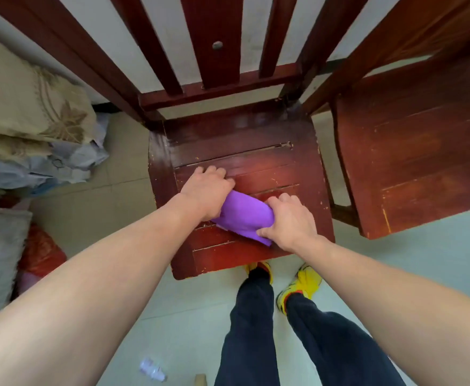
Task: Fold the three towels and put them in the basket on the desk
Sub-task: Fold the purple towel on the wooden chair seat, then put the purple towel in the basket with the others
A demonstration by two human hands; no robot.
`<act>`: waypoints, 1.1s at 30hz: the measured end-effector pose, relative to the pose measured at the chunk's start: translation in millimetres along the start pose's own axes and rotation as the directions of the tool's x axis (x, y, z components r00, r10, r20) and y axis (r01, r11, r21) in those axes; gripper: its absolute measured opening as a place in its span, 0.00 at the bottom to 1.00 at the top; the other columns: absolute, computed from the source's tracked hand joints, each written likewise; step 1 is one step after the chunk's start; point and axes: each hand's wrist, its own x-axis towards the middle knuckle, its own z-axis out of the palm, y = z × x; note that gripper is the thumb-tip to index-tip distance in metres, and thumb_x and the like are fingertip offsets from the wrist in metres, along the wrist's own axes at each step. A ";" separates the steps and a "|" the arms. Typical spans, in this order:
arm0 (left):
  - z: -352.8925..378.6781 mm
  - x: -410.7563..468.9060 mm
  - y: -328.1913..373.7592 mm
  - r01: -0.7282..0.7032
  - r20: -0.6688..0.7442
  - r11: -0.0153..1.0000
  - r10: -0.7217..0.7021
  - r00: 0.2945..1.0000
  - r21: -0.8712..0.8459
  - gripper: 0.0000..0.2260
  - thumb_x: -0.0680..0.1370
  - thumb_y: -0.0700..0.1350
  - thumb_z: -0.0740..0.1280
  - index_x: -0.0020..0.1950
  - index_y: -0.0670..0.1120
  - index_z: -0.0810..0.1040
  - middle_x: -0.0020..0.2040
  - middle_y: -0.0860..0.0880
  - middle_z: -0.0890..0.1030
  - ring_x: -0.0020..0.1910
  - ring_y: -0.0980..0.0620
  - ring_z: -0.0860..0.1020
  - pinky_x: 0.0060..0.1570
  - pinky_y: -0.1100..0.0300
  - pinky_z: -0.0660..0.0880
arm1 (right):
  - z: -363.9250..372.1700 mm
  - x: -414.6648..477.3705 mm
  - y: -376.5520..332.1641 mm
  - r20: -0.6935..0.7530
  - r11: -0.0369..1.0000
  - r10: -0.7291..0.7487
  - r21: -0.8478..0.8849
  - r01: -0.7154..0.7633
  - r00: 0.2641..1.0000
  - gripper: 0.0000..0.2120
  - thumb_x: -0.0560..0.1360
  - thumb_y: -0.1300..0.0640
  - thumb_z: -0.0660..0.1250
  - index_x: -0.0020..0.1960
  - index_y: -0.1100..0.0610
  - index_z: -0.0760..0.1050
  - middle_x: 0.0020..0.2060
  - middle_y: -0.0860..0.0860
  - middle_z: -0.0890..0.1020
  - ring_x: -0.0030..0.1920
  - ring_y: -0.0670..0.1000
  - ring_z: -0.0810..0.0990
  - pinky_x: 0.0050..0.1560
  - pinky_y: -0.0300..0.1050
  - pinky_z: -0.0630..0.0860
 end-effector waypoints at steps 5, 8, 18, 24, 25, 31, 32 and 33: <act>-16.8 -38.8 55.0 -0.087 -0.002 0.994 0.087 0.996 -0.059 0.22 0.69 0.50 0.70 0.61 0.47 0.71 0.60 0.46 0.72 0.60 0.44 0.70 0.56 0.51 0.68 | -22.0 -64.8 45.5 -0.142 0.998 -0.056 0.020 0.059 0.988 0.20 0.66 0.54 0.71 0.57 0.53 0.72 0.52 0.52 0.75 0.53 0.57 0.73 0.45 0.50 0.69; -46.7 -61.6 111.2 -0.154 -0.030 0.979 0.152 0.988 -0.130 0.21 0.70 0.53 0.69 0.59 0.48 0.69 0.57 0.47 0.77 0.56 0.44 0.76 0.50 0.52 0.69 | -38.9 -123.9 85.1 -0.189 0.993 0.029 0.114 -0.008 0.982 0.18 0.68 0.57 0.69 0.57 0.53 0.69 0.49 0.52 0.78 0.50 0.60 0.77 0.43 0.51 0.73; -131.5 -124.5 303.8 -0.453 -0.148 0.880 0.471 0.869 0.141 0.12 0.72 0.45 0.66 0.55 0.48 0.72 0.52 0.48 0.79 0.52 0.43 0.78 0.43 0.53 0.69 | -18.9 -333.0 198.6 -0.370 0.889 0.396 0.384 -0.250 0.840 0.20 0.69 0.49 0.70 0.60 0.45 0.73 0.54 0.44 0.81 0.53 0.55 0.80 0.46 0.47 0.73; -131.5 -190.5 457.1 -0.604 -0.136 0.718 0.675 0.725 0.346 0.16 0.74 0.45 0.65 0.60 0.48 0.69 0.56 0.47 0.76 0.56 0.44 0.76 0.50 0.51 0.71 | 35.4 -499.3 259.8 -0.452 0.796 0.570 0.510 -0.326 0.686 0.20 0.69 0.47 0.70 0.60 0.48 0.75 0.51 0.48 0.82 0.51 0.57 0.81 0.48 0.48 0.75; -129.9 -201.7 481.6 -0.624 -0.127 0.688 0.703 0.699 0.372 0.17 0.74 0.46 0.65 0.61 0.48 0.69 0.56 0.46 0.75 0.56 0.44 0.75 0.51 0.51 0.71 | 45.0 -526.1 268.8 -0.467 0.788 0.588 0.516 -0.337 0.660 0.21 0.68 0.47 0.70 0.60 0.49 0.75 0.51 0.48 0.83 0.51 0.58 0.81 0.49 0.49 0.75; -134.5 -279.6 649.8 -0.736 0.007 0.401 0.876 0.483 0.546 0.19 0.74 0.45 0.64 0.64 0.47 0.67 0.60 0.46 0.73 0.59 0.44 0.73 0.56 0.52 0.68 | 106.4 -689.6 313.4 -0.471 0.661 0.750 0.570 -0.488 0.464 0.20 0.67 0.45 0.69 0.57 0.49 0.74 0.49 0.47 0.80 0.52 0.53 0.78 0.50 0.46 0.70; -135.3 -289.5 674.9 -0.740 0.029 0.356 0.892 0.452 0.570 0.19 0.74 0.45 0.64 0.64 0.47 0.67 0.60 0.46 0.73 0.59 0.44 0.73 0.56 0.53 0.68 | 115.4 -710.0 320.3 -0.468 0.633 0.774 0.582 -0.510 0.427 0.20 0.67 0.45 0.69 0.57 0.49 0.73 0.49 0.47 0.80 0.53 0.53 0.78 0.50 0.47 0.70; -134.6 -298.5 701.4 -0.746 0.047 0.301 0.913 0.405 0.594 0.19 0.74 0.45 0.64 0.64 0.47 0.67 0.60 0.47 0.73 0.59 0.44 0.73 0.56 0.53 0.68 | 124.6 -732.1 326.4 -0.455 0.597 0.802 0.597 -0.535 0.388 0.21 0.67 0.44 0.69 0.57 0.50 0.73 0.50 0.48 0.80 0.53 0.53 0.78 0.51 0.47 0.70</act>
